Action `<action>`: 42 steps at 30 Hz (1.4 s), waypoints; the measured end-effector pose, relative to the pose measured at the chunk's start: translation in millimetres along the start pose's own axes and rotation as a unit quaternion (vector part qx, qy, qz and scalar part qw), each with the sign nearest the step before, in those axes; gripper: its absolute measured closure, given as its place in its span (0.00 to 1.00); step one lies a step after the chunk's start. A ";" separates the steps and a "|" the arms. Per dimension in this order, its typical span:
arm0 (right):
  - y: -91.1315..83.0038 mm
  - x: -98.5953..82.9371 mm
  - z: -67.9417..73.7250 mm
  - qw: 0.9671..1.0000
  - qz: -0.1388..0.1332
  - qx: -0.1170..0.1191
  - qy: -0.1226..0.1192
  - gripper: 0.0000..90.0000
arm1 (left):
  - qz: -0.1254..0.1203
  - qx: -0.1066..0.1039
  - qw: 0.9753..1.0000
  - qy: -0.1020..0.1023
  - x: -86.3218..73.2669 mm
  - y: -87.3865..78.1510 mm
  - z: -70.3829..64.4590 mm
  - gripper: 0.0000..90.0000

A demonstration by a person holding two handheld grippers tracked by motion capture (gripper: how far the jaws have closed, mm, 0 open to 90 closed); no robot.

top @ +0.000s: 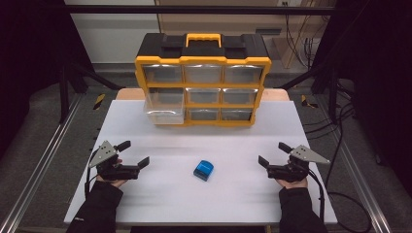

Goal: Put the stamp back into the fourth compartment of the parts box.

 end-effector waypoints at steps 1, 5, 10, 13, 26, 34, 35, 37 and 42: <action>-0.1 0.0 0.4 1.000 0.000 0.000 -0.001 0.01 | 0.002 0.002 1.000 0.001 -0.1 0.0 0.3 0.00; -1.2 1.1 0.5 1.000 -0.003 0.000 -0.001 0.01 | 0.002 0.004 1.000 0.001 2.6 -0.1 -1.5 0.01; 0.3 -0.4 1.2 1.000 0.002 -0.001 -0.007 0.01 | 0.007 -0.001 1.000 -0.001 4.9 2.9 -7.2 0.01; 1.3 -0.7 2.2 1.000 0.003 0.000 -0.006 0.01 | 0.015 -0.003 1.000 0.005 4.9 7.5 -12.5 0.01; 1.8 -1.6 1.1 1.000 0.007 -0.001 -0.012 0.01 | 0.042 -0.020 0.999 0.008 12.2 24.3 -44.3 0.01; 2.2 -2.2 1.7 1.000 0.009 -0.001 -0.013 0.01 | 0.066 -0.032 0.997 0.010 14.6 40.8 -64.6 0.00; 2.2 -2.0 1.8 1.000 0.009 -0.001 -0.012 0.01 | 0.070 -0.035 0.997 0.011 14.7 43.0 -67.1 0.00; 2.1 -1.9 1.4 1.000 0.008 -0.001 -0.015 0.01 | 0.076 -0.037 0.996 0.015 14.7 48.5 -73.1 0.00; 1.9 -1.8 1.5 1.000 0.008 -0.001 -0.014 0.01 | 0.093 -0.046 0.994 0.018 14.5 63.6 -86.3 0.00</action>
Point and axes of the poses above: each handheld gripper's, and its own axes: y roughly forward along the jaws, x roughly out of its top, z roughly to its left, the point moved 10 cm from there along y, roughly forward along the jaws, and after that the axes turned 6 degrees about z, right-handed, at the moved point
